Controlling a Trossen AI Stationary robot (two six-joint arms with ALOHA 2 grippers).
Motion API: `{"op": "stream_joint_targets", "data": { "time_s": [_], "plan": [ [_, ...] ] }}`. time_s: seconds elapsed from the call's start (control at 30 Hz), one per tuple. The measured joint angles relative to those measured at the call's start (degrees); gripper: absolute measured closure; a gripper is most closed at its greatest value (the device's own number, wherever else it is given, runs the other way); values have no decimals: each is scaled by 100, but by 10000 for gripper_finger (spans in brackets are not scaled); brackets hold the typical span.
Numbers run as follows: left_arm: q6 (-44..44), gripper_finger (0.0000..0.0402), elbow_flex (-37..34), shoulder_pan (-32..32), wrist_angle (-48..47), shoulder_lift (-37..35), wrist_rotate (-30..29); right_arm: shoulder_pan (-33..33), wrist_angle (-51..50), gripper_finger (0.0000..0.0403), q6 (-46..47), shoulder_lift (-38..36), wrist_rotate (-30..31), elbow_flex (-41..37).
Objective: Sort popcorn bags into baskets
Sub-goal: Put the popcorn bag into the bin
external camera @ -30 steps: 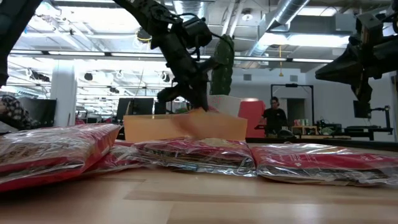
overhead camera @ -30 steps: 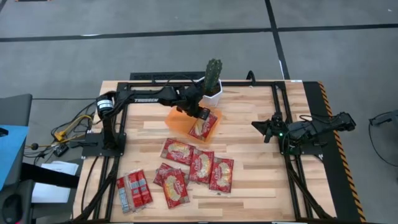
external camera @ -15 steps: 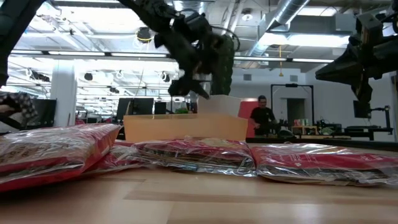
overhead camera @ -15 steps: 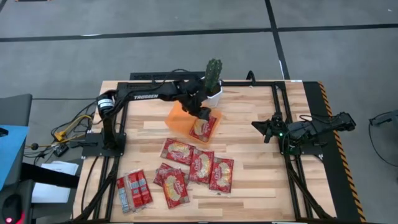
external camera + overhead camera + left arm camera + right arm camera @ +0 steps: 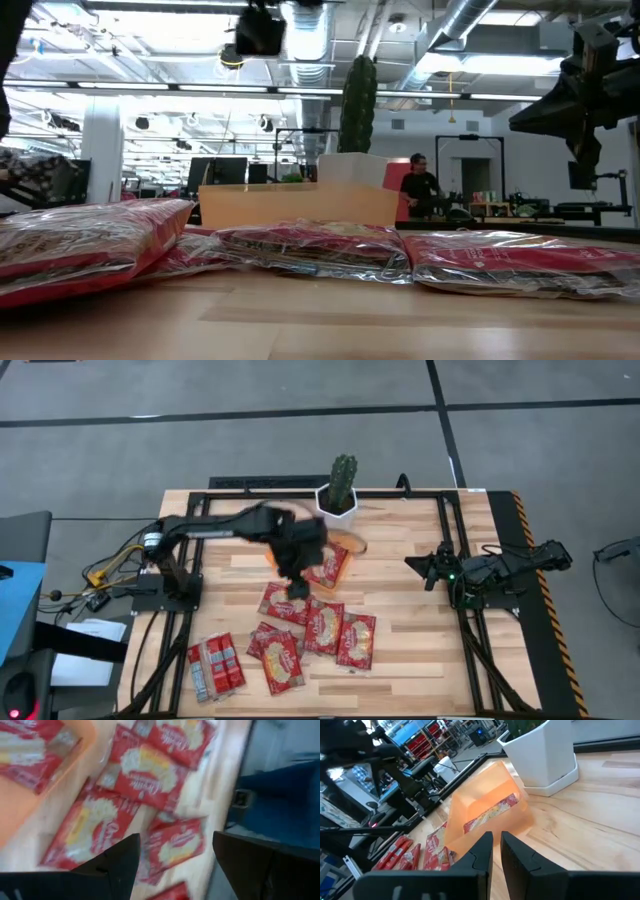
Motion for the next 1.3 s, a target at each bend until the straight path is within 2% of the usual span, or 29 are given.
{"op": "stream_joint_targets", "data": {
  "time_s": [0.13,0.23,0.43,0.57,0.7,0.87,1.03,1.2,1.3],
  "plan": [
    [-636,164,-424,-867,14,-483,-1098,0,-4,339,-5,6,-13,0],
    [-1482,164,-914,-1425,268,-773,-1698,0,-8,339,-30,35,-39,0],
    [-3444,164,-2350,-2319,1197,-1409,-2516,1,-10,339,-52,195,-41,-2],
    [-4414,164,-3197,-2695,1733,-1833,-2987,2,-11,339,-18,387,-42,-4],
    [-5166,164,-3909,-2839,2269,-2269,-3584,0,-11,339,233,604,-46,-4],
    [-5529,164,-4754,-2823,3152,-2857,-4164,0,-11,339,685,923,-55,-7],
    [-5380,164,-5443,-2586,3767,-3249,-4235,0,-11,339,1166,1216,-81,-9],
    [-5406,164,-6105,-2221,4541,-3212,-4003,0,-15,339,1485,1499,-288,-13],
    [-5430,164,-6449,-2144,4896,-3066,-4056,1,-17,339,1626,1655,-399,-13]
  ]
}}
